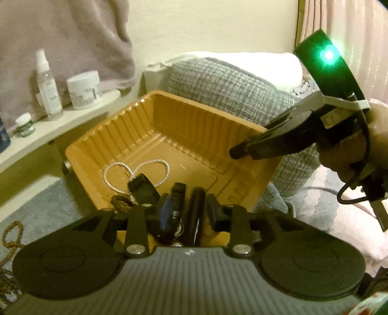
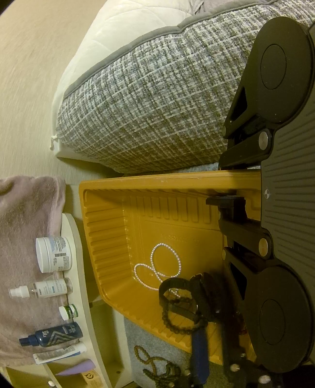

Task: Organize jewelry

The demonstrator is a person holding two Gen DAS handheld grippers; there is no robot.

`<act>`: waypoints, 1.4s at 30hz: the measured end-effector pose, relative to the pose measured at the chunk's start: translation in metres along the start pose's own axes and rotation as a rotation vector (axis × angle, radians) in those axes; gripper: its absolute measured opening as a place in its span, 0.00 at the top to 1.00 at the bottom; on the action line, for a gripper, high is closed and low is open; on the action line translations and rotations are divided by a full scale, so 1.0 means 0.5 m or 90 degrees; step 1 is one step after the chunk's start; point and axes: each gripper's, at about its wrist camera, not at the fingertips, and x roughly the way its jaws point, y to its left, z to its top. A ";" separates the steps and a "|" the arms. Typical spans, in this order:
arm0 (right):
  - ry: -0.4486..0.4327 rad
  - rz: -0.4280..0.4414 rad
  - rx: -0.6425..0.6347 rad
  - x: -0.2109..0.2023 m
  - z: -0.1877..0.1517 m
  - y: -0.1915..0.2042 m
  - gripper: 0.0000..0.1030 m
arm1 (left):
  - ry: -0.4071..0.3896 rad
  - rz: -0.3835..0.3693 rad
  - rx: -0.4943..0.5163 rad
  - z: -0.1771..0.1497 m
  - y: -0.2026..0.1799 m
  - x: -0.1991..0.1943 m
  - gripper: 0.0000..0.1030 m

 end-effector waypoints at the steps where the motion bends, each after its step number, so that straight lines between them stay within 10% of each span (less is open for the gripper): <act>1: 0.000 0.000 0.000 0.000 -0.001 0.000 0.95 | -0.005 0.006 -0.004 -0.001 0.005 -0.005 0.71; 24: 0.002 -0.004 0.001 0.003 -0.003 0.000 0.95 | 0.049 0.409 -0.212 -0.201 0.328 -0.168 0.67; 42: 0.006 -0.006 -0.001 0.008 -0.001 -0.003 0.94 | 0.117 0.403 -0.164 -0.221 0.407 -0.097 0.88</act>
